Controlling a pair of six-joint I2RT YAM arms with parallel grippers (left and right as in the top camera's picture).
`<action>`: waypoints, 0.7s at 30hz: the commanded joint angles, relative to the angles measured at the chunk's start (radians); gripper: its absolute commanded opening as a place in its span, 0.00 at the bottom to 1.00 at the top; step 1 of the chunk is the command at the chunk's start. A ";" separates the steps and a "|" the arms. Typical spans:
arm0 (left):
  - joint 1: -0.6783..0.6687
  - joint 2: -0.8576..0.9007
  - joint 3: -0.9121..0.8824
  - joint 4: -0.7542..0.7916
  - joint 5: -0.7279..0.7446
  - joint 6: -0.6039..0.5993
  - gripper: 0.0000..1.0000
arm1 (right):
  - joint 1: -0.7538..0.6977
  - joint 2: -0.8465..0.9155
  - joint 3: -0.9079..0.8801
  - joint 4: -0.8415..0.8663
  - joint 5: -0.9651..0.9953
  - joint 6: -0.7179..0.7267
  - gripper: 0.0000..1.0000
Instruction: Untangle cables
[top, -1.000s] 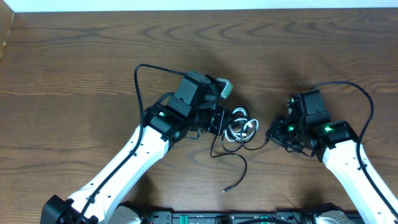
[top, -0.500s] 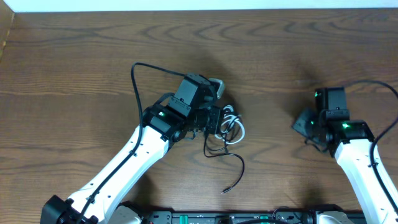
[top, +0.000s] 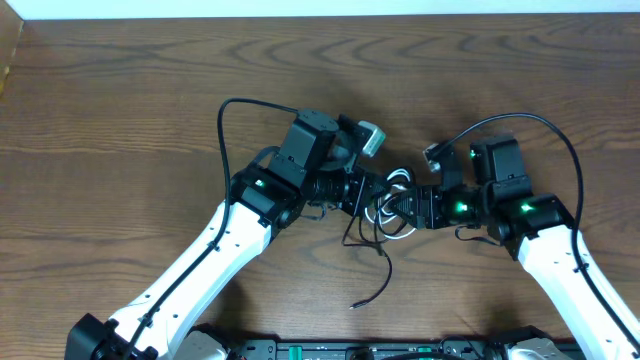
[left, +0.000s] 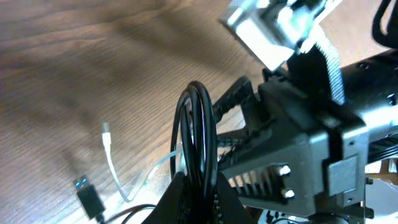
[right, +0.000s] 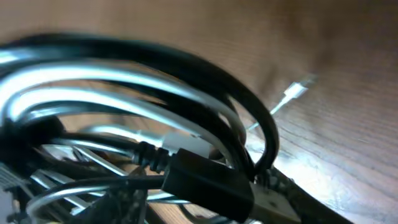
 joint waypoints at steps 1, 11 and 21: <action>0.006 -0.017 0.006 0.016 0.007 -0.005 0.08 | 0.011 -0.001 0.003 -0.011 0.020 -0.013 0.45; 0.085 -0.017 0.006 0.018 -0.014 -0.005 0.07 | 0.011 -0.001 0.003 -0.135 0.247 -0.013 0.01; 0.182 -0.017 0.006 -0.142 -0.233 0.022 0.08 | -0.088 -0.001 0.003 -0.409 1.074 0.418 0.01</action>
